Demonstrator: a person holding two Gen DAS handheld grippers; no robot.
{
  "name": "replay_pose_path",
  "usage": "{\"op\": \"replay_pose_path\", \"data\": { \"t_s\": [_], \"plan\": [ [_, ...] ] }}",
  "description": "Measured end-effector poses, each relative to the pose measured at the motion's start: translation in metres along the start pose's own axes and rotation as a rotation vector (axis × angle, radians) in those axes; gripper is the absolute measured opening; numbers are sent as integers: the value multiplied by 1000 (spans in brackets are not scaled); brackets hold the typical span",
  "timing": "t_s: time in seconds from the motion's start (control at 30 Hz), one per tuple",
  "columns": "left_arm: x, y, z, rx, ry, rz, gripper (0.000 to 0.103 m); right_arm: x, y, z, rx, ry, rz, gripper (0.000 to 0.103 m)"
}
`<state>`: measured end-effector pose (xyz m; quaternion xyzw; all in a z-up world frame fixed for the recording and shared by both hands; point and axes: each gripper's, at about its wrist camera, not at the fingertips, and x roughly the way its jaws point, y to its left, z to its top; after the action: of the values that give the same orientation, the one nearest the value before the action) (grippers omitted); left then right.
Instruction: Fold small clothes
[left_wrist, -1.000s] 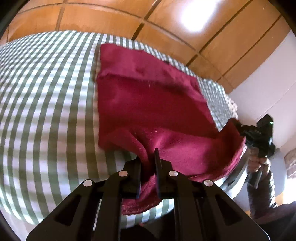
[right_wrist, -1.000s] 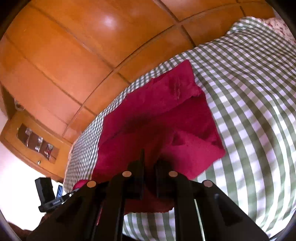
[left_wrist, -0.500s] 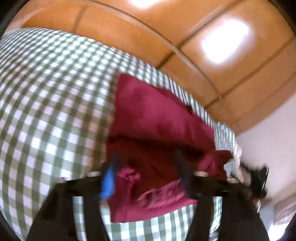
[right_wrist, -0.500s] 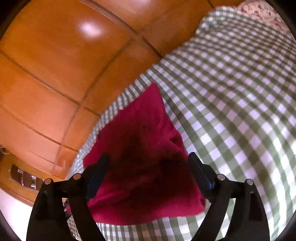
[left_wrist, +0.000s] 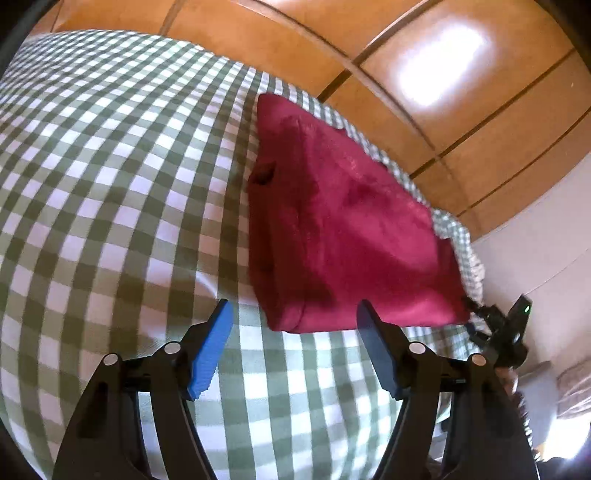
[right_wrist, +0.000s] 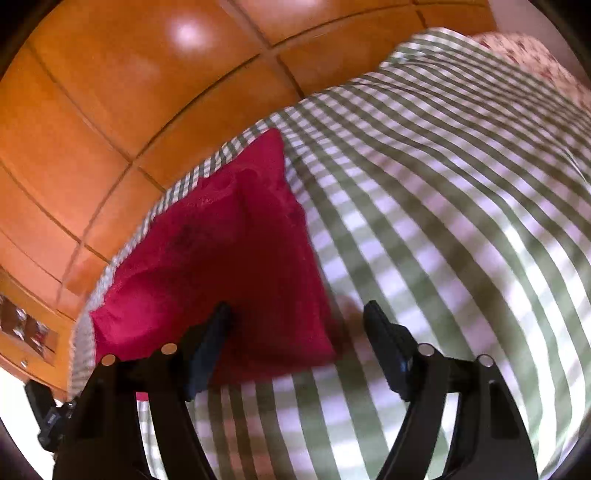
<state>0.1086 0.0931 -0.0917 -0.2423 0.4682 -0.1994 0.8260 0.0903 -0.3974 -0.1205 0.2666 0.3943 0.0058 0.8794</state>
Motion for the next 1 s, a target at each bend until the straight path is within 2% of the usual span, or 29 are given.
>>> {"op": "replay_pose_path", "data": {
  "t_s": [0.03, 0.07, 0.1, 0.13, 0.2, 0.37, 0.5, 0.67, 0.8, 0.83, 0.9, 0.93, 1.0],
  "plan": [
    [6, -3, 1, 0, 13, 3, 66, 8, 3, -1, -16, 22, -17, 48],
    [10, -7, 1, 8, 20, -5, 36, 11, 4, -2, -31, 29, -44, 46],
    [14, -11, 2, 19, 37, -12, 24, 11, 7, -3, -43, 28, -60, 39],
    [16, -15, 3, 29, 32, -3, 22, 9, 7, -4, -39, 39, -59, 27],
    [12, -18, 1, 51, 20, -1, 19, 0, 5, -5, -21, 45, -35, 18],
    [-13, -26, -13, 123, 16, -3, 18, -28, 6, -22, -50, 52, -8, 15],
    [-39, -21, -44, 140, 55, -15, 18, -54, -3, -47, -37, 73, 24, 14],
    [-63, -11, -86, 106, 117, -37, 18, -89, -16, -94, -52, 133, 40, 14],
    [-78, -12, -96, 130, 139, -30, 21, -108, -21, -118, -67, 147, 29, 15],
    [-81, -14, -94, 138, 136, -25, 24, -110, -21, -119, -68, 144, 25, 17],
    [-91, -15, -86, 147, 107, -33, 50, -115, -23, -115, -54, 119, 11, 21],
    [-95, -16, -79, 146, 80, -31, 66, -116, -22, -112, -52, 105, 3, 27],
    [-100, -15, -65, 139, 33, -22, 68, -119, -20, -104, -61, 66, -20, 38]
  ]
}}
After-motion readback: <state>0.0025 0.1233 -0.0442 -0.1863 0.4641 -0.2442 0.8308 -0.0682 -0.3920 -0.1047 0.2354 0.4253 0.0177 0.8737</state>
